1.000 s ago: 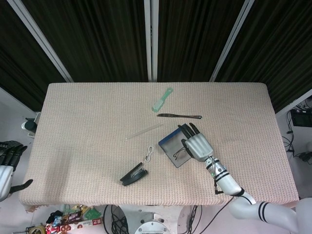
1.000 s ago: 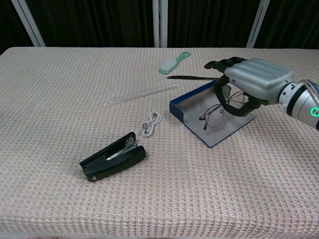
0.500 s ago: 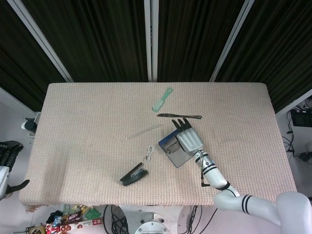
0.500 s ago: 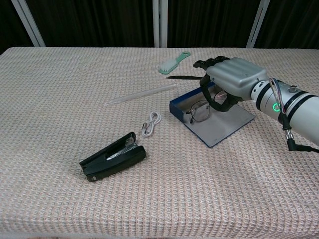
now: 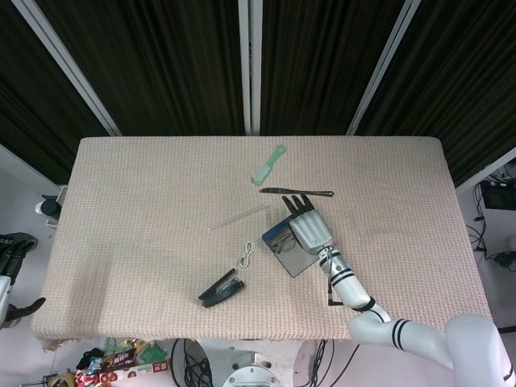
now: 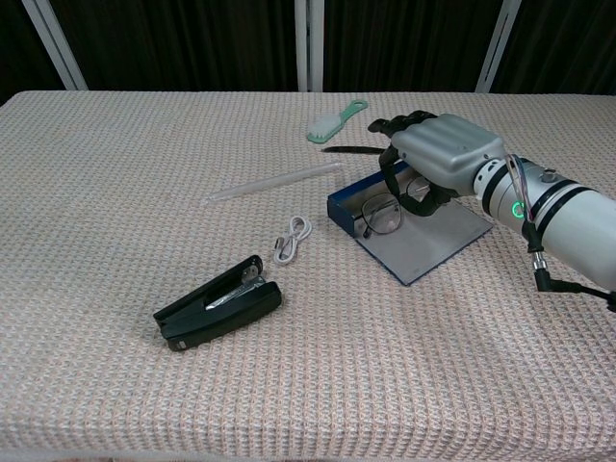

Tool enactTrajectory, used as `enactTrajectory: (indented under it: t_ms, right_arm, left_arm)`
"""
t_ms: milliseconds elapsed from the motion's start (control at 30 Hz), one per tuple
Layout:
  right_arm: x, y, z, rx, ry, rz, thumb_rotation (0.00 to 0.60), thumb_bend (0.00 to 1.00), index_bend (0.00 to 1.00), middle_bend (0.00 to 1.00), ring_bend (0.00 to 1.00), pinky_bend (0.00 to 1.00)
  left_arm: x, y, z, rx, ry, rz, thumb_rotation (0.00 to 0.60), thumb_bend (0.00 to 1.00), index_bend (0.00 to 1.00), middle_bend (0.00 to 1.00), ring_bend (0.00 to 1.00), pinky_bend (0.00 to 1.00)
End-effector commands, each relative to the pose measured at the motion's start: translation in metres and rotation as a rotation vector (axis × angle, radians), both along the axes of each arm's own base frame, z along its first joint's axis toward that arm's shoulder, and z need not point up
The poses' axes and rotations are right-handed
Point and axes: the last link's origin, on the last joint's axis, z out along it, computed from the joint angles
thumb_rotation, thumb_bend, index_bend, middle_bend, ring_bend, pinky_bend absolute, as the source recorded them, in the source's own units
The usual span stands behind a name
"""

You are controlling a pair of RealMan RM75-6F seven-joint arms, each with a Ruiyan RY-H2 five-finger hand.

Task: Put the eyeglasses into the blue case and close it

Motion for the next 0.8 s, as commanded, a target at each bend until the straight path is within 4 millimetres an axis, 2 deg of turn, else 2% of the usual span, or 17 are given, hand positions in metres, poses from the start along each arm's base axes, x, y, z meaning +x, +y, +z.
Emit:
enactTrajectory:
  t_ms: [33, 167, 333, 533, 633, 800]
  right_arm:
    - [0.0, 0.001, 0.0, 0.005, -0.004, 0.008, 0.6, 0.42, 0.26, 0.0, 0.0, 0.0]
    - [-0.001, 0.003, 0.002, 0.001, -0.002, 0.034, 0.6, 0.42, 0.13, 0.0, 0.0, 0.0]
    - [-0.003, 0.006, 0.008, -0.004, -0.007, 0.055, 0.6, 0.42, 0.11, 0.0, 0.0, 0.0]
    - [-0.014, 0.018, 0.023, 0.003, -0.03, 0.086, 0.6, 0.39, 0.1, 0.0, 0.0, 0.0]
    - [-0.026, 0.026, 0.03, 0.042, -0.026, 0.087, 0.6, 0.43, 0.14, 0.0, 0.0, 0.0]
    - [-0.042, 0.037, 0.036, 0.083, 0.02, 0.09, 0.6, 0.57, 0.26, 0.0, 0.0, 0.0]
  left_arm:
    - [0.0, 0.0, 0.0, -0.002, 0.0, 0.001, 0.6, 0.07, 0.09, 0.09, 0.09, 0.24]
    - [0.001, 0.001, -0.001, -0.004, -0.001, -0.003, 0.6, 0.07, 0.09, 0.09, 0.09, 0.24]
    - [0.001, 0.001, -0.001, -0.006, 0.0, -0.002, 0.6, 0.07, 0.09, 0.09, 0.09, 0.24]
    - [0.001, -0.001, -0.003, -0.009, -0.001, 0.003, 0.6, 0.07, 0.09, 0.09, 0.09, 0.24]
    - [0.001, 0.0, -0.004, -0.014, -0.003, 0.003, 0.6, 0.07, 0.09, 0.09, 0.09, 0.24]
    - [0.001, 0.0, -0.006, -0.017, -0.005, -0.002, 0.6, 0.07, 0.09, 0.09, 0.09, 0.24]
